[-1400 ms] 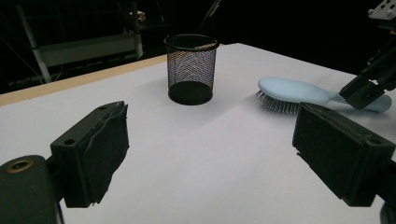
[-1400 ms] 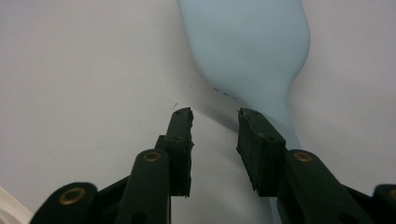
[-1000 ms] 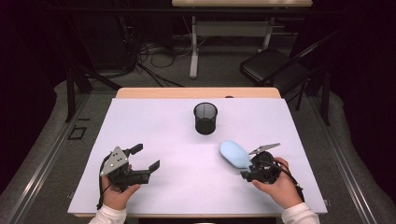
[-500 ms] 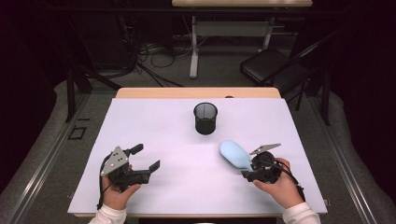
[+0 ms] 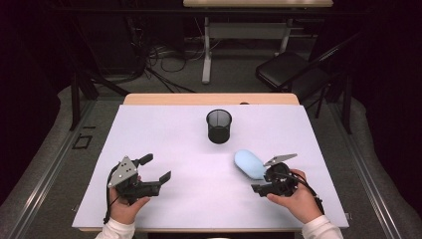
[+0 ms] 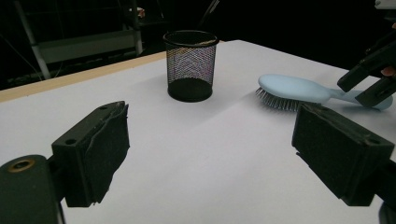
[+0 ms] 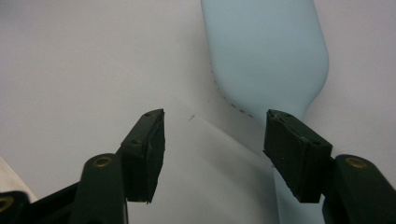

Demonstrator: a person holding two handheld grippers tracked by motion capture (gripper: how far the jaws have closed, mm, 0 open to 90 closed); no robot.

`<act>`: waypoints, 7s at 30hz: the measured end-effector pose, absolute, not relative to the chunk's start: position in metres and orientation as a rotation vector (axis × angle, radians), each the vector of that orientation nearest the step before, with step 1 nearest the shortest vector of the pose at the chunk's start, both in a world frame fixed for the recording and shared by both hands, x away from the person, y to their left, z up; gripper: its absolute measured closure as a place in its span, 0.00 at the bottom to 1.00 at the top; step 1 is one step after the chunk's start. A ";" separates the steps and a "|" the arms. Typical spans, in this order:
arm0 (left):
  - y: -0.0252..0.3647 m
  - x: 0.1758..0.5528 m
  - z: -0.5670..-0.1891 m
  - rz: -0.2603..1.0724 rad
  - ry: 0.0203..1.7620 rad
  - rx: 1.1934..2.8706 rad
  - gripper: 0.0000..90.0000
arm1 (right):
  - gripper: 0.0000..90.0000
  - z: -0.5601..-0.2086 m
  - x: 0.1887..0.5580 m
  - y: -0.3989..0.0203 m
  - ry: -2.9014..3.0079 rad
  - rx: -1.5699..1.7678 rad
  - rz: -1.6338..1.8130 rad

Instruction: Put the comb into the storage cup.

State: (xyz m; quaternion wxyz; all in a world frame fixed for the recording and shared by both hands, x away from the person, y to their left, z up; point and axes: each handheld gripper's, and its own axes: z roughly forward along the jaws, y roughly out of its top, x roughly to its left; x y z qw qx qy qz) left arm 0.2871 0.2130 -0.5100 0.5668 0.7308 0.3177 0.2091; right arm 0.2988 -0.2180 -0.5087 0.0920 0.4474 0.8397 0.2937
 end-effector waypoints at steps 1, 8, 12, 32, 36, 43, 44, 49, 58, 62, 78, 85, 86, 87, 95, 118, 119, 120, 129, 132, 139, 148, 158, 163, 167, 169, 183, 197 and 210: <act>0.213 0.287 -0.510 0.494 0.745 1.719 0.12 | 0.40 -0.508 0.299 -0.218 2.499 1.330 0.867; 0.214 0.287 -0.510 0.491 0.748 1.716 0.12 | 0.36 -0.501 0.302 -0.220 2.491 1.213 0.830; 0.214 0.287 -0.510 0.491 0.749 1.714 0.12 | 0.34 -0.500 0.304 -0.221 2.507 1.215 0.827; 0.214 0.287 -0.510 0.491 0.754 1.716 0.12 | 0.00 -0.493 0.318 -0.244 2.517 1.294 0.722; 0.214 0.288 -0.510 0.491 0.755 1.714 0.12 | 0.00 -0.491 0.320 -0.245 2.522 1.284 0.710; 0.214 0.288 -0.510 0.493 0.757 1.718 0.12 | 0.00 -0.493 0.324 -0.245 2.557 1.255 0.632; 0.214 0.288 -0.510 0.493 0.757 1.718 0.12 | 0.00 -0.493 0.324 -0.245 2.557 1.255 0.632; 0.214 0.288 -0.511 0.492 0.756 1.716 0.12 | 0.00 -0.497 0.328 -0.245 2.573 1.259 0.574; 0.214 0.288 -0.511 0.493 0.753 1.720 0.12 | 0.00 -0.500 0.334 -0.244 2.599 1.247 0.493; 0.214 0.288 -0.511 0.492 0.755 1.718 0.12 | 0.02 -0.503 0.336 -0.242 2.612 1.230 0.490; 0.214 0.288 -0.511 0.493 0.754 1.718 0.12 | 0.16 -0.512 0.338 -0.231 2.689 1.167 0.425; 0.214 0.288 -0.511 0.492 0.754 1.717 0.12 | 0.25 -0.516 0.339 -0.228 2.719 1.143 0.393; 0.214 0.288 -0.511 0.492 0.754 1.718 0.12 | 0.28 -0.517 0.340 -0.228 2.722 1.131 0.398; 0.214 0.288 -0.511 0.491 0.754 1.718 0.12 | 0.28 -0.517 0.340 -0.228 2.722 1.131 0.398; 0.214 0.288 -0.511 0.489 0.753 1.718 0.12 | 0.35 -0.521 0.344 -0.225 2.743 1.166 0.377; 0.214 0.288 -0.511 0.489 0.750 1.719 0.13 | 0.47 -0.532 0.356 -0.215 2.765 1.213 0.384; 0.214 0.288 -0.511 0.489 0.750 1.720 0.13 | 0.48 -0.534 0.356 -0.215 2.748 1.230 0.416; 0.214 0.288 -0.511 0.488 0.751 1.720 0.13 | 0.50 -0.533 0.356 -0.215 2.751 1.226 0.406; 0.214 0.288 -0.511 0.487 0.751 1.720 0.13 | 0.62 -0.526 0.360 -0.215 2.802 1.193 0.281; 0.214 0.288 -0.511 0.488 0.752 1.720 0.13 | 0.65 -0.525 0.360 -0.215 2.804 1.201 0.273; 0.214 0.288 -0.511 0.486 0.752 1.720 0.13 | 0.68 -0.525 0.361 -0.215 2.813 1.178 0.271; 0.214 0.288 -0.511 0.486 0.755 1.719 0.13 | 0.73 -0.524 0.360 -0.215 2.819 1.184 0.271; 0.214 0.288 -0.511 0.486 0.756 1.718 0.13 | 0.75 -0.524 0.359 -0.215 2.819 1.162 0.263; 0.214 0.288 -0.511 0.486 0.755 1.719 0.13 | 0.76 -0.525 0.358 -0.216 2.813 1.166 0.287; 0.214 0.288 -0.511 0.487 0.755 1.718 0.13 | 0.76 -0.527 0.356 -0.217 2.793 1.178 0.341; 0.214 0.288 -0.511 0.486 0.755 1.719 0.13 | 0.76 -0.527 0.355 -0.218 2.795 1.176 0.349; 0.214 0.288 -0.511 0.485 0.755 1.722 0.13 | 0.77 -0.526 0.353 -0.224 2.800 1.207 0.427; 0.214 0.288 -0.511 0.485 0.754 1.723 0.13 | 0.77 -0.520 0.348 -0.225 2.772 1.195 0.557; 0.214 0.288 -0.511 0.487 0.754 1.723 0.13 | 0.77 -0.511 0.345 -0.233 2.714 1.225 0.700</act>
